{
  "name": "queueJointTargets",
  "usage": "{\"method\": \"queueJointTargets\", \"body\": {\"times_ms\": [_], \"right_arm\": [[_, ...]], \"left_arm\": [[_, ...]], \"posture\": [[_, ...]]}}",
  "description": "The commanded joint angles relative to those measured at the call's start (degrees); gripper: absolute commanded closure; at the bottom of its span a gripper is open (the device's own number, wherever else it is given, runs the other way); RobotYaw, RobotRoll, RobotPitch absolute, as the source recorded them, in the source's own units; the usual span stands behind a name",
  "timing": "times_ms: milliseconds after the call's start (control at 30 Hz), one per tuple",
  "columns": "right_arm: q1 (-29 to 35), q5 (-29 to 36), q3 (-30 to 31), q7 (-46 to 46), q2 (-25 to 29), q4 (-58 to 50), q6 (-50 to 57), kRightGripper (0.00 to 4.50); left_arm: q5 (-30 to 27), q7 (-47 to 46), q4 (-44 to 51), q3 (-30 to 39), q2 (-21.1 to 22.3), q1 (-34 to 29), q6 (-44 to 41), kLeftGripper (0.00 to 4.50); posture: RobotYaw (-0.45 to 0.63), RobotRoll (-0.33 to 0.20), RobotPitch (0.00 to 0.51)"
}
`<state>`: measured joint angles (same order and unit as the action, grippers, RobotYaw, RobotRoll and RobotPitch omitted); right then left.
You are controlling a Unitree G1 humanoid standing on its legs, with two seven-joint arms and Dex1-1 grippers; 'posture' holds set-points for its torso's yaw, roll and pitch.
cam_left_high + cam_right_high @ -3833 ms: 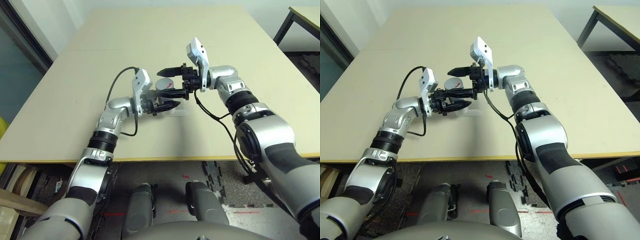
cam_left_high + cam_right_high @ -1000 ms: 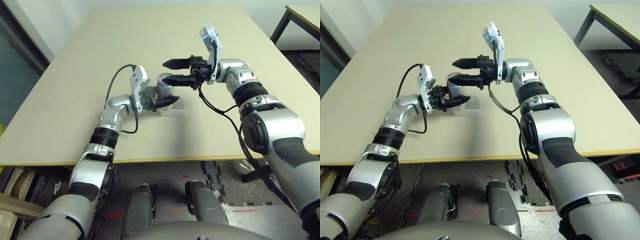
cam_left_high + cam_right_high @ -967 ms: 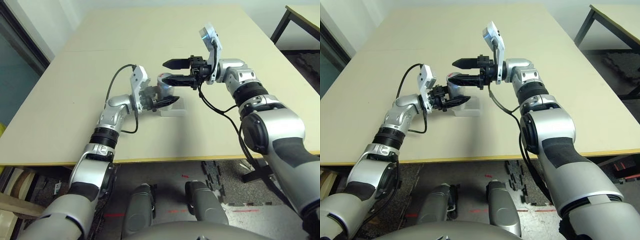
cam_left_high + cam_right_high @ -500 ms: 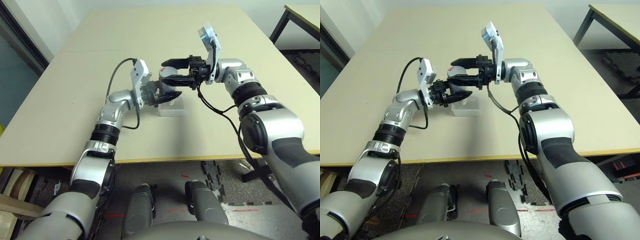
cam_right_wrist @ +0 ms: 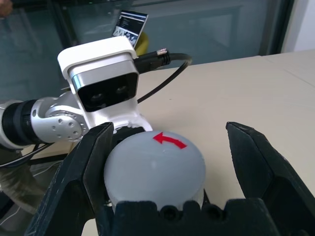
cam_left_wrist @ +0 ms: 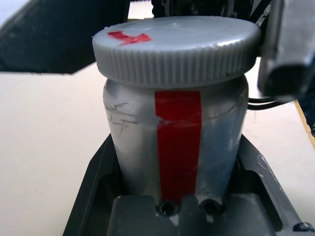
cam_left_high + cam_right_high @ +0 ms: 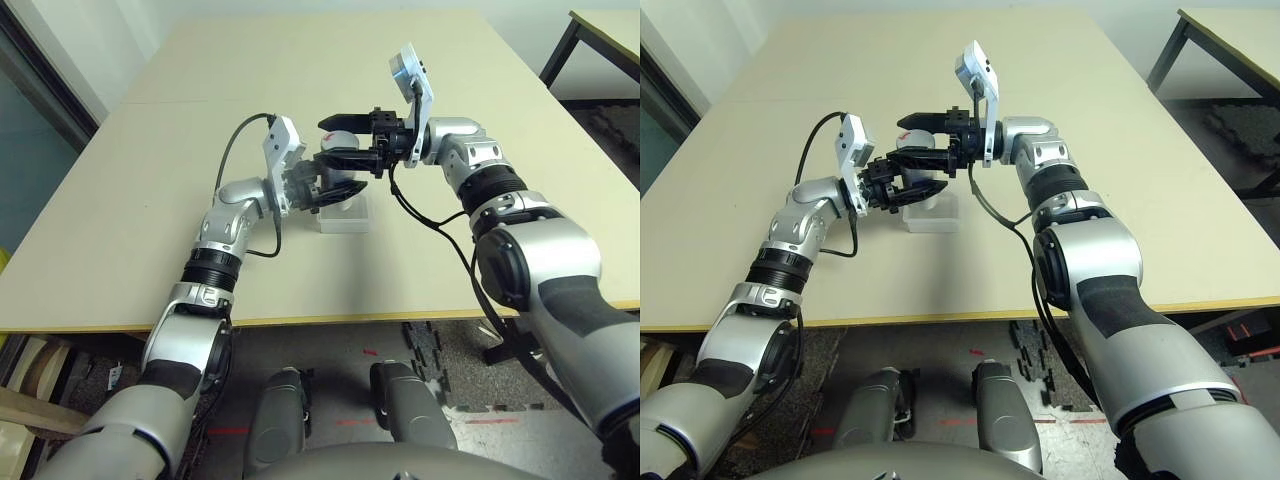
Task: Pour the medicine from the bottle into the box.
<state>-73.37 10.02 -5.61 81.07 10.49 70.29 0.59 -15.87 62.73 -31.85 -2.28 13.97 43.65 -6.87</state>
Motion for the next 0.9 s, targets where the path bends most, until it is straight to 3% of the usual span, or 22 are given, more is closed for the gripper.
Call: {"method": "queueJointTargets", "body": {"times_ms": [33, 667, 900], "right_arm": [[-0.2, -0.6, -0.1, -0.7, 0.3, 0.7, -0.7, 0.0], [1.8, -1.5, -0.6, 0.3, 7.5, 2.0, -0.2, 0.0], [1.6, -0.6, 0.0, 10.2, 9.7, 1.9, 5.2, 0.0]], "left_arm": [[-0.6, -0.1, 1.9, -0.1, -0.1, -0.9, -0.7, 1.85], [-0.8, -0.5, 0.7, 0.3, 0.7, 0.0, -0.3, 1.85], [-0.6, -0.7, -0.7, 1.1, 0.6, 0.5, 0.2, 1.85]], "posture": [[-0.15, 0.0, 0.097], [-0.15, 0.0, 0.095], [-0.15, 0.0, 0.093]]}}
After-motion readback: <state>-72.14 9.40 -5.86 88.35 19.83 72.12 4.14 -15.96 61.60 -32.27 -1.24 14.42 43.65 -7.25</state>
